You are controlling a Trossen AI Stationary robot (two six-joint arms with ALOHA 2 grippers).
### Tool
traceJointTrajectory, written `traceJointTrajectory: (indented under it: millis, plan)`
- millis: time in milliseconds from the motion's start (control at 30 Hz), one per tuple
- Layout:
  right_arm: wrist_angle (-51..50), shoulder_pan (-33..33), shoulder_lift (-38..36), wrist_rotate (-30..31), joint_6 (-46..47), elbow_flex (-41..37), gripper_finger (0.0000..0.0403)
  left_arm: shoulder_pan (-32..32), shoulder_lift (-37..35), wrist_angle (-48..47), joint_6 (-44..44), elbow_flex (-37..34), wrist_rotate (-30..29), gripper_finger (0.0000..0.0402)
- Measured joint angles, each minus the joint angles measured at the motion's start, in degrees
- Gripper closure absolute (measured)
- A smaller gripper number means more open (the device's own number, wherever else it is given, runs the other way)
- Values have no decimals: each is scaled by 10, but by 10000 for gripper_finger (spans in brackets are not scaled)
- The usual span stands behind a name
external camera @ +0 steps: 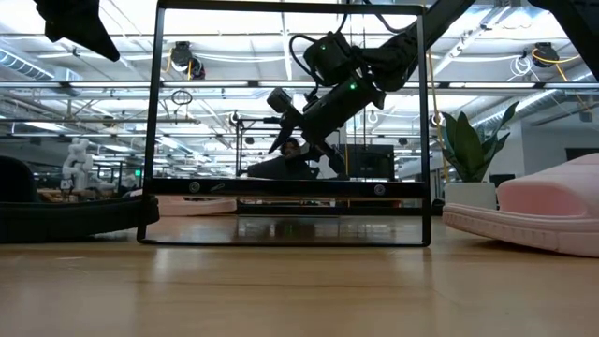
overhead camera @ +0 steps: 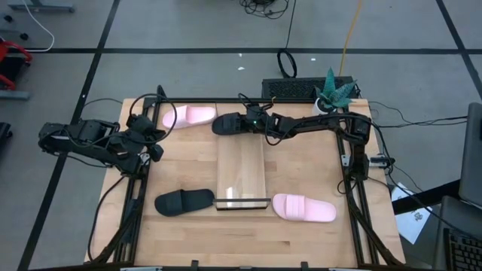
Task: Pick and place slides into the shelf
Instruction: Put the top black slipper on the shelf
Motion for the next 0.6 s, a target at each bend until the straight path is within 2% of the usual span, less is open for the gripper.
traceJointTrajectory:
  millis: [467, 600]
  plan:
    - [0, 0, 0, -2, -1, 0, 268, 0, 0, 0, 2, 0, 0, 376]
    - [3, -1, 0, -47, 1, 0, 268, 0, 0, 0, 13, 0, 0, 376]
